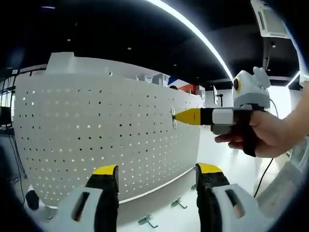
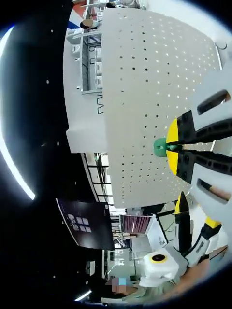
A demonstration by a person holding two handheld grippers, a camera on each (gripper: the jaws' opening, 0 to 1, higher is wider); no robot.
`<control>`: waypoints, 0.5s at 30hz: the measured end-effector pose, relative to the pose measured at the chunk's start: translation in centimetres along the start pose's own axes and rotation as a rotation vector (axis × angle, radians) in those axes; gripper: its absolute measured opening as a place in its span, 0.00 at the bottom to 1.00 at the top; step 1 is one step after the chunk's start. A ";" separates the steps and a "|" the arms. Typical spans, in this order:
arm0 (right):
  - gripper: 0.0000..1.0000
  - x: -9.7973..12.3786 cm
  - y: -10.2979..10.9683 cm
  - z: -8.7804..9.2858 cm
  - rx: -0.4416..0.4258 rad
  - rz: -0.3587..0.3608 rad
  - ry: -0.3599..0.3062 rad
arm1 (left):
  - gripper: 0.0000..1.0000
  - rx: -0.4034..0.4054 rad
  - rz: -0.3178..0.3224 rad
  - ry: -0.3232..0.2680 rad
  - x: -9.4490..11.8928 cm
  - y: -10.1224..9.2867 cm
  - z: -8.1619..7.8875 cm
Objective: Insert the hook assembly into the mounting plate slot until the hook locks in place.
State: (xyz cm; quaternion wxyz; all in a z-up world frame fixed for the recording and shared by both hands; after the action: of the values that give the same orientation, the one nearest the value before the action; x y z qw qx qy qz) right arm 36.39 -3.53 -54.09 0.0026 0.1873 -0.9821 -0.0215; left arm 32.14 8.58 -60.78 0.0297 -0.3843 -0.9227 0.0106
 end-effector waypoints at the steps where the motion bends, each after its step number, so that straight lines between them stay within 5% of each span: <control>1: 0.01 -0.2 0.0 -0.1 0.007 0.004 -0.003 | 0.67 -0.003 0.000 0.005 0.2 -0.1 0.2; 15: 0.01 -2.2 -1.9 -2.0 -0.020 0.084 -0.029 | 0.68 -0.008 -0.023 0.003 2.6 -0.6 1.2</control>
State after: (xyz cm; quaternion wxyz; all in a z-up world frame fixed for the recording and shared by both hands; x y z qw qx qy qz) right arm 39.20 -4.57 -52.13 -0.0089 0.1457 -0.9887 -0.0340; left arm 29.82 10.01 -61.84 0.0299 -0.3739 -0.9270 0.0059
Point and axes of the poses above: the point that each gripper's makers call its tool centre point, and the gripper's own axes: x roughly backward along the fingers, y roughly to its left, z roughly out of its underside, the point moved 4 cm from there along x, roughly backward along the fingers, and after that the axes turned 7 degrees about z, right-handed, at the moved point
